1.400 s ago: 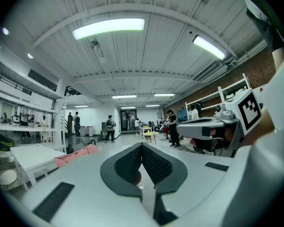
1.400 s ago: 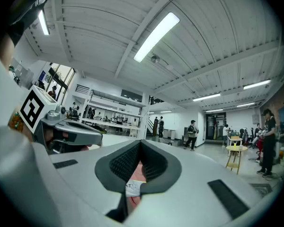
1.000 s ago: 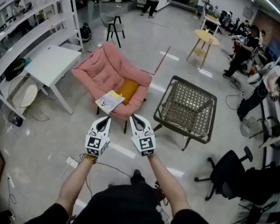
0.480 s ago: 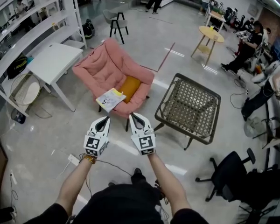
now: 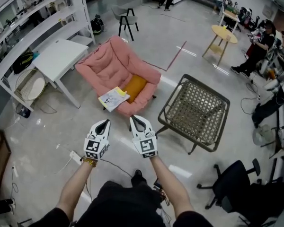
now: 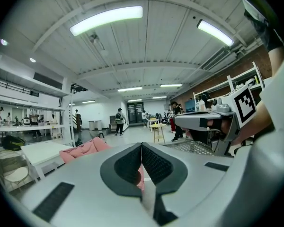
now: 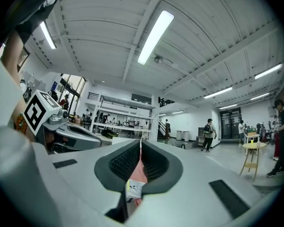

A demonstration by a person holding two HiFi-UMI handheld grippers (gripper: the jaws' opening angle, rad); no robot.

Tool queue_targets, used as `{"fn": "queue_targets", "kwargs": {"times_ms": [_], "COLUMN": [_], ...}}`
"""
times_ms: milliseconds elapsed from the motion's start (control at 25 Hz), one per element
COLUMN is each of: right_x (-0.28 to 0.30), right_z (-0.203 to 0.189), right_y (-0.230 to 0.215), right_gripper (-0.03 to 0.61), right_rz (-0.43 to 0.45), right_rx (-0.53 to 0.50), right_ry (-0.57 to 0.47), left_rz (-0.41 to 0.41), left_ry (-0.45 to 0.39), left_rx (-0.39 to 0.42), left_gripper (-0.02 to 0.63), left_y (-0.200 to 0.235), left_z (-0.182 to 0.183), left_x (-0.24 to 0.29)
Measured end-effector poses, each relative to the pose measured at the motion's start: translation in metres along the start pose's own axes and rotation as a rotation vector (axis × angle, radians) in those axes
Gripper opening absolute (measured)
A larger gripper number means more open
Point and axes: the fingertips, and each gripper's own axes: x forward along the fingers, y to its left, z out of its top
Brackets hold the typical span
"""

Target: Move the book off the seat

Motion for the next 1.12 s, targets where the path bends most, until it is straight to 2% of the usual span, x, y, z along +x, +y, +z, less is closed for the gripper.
{"fn": "queue_targets", "kwargs": {"times_ms": [280,440,680,880,1000,1120], "right_x": [0.015,0.030,0.065,0.107,0.141,0.148], "right_z": [-0.012,-0.018,-0.022,-0.013,-0.023,-0.029], "right_y": [-0.007,-0.003,0.007,0.026,0.039,0.042], "right_gripper": [0.015,0.015,0.015,0.015,0.015,0.015], "right_rz": [0.027,0.032,0.003,-0.017,-0.020,-0.055], "right_rx": [0.018,-0.010,-0.024,-0.042,-0.057,-0.056], "right_ry": [0.027,0.036,0.067,0.094,0.080,0.096], "left_rz": [0.021,0.017,-0.018,-0.038,-0.044,-0.092], "left_ry": [-0.003,0.003,0.004,0.001,0.006,0.003], "left_rx": [-0.012,-0.026,-0.035,-0.058,-0.075,-0.082], "left_gripper": [0.012,0.012,0.012,0.012,0.012,0.012], "left_y": [0.007,0.024,0.066,0.118,0.151,0.156], "left_z": [-0.003,-0.012,-0.027,-0.035,-0.049,-0.058], "left_x": [0.011,0.012,0.016,0.016,0.015,0.018]}}
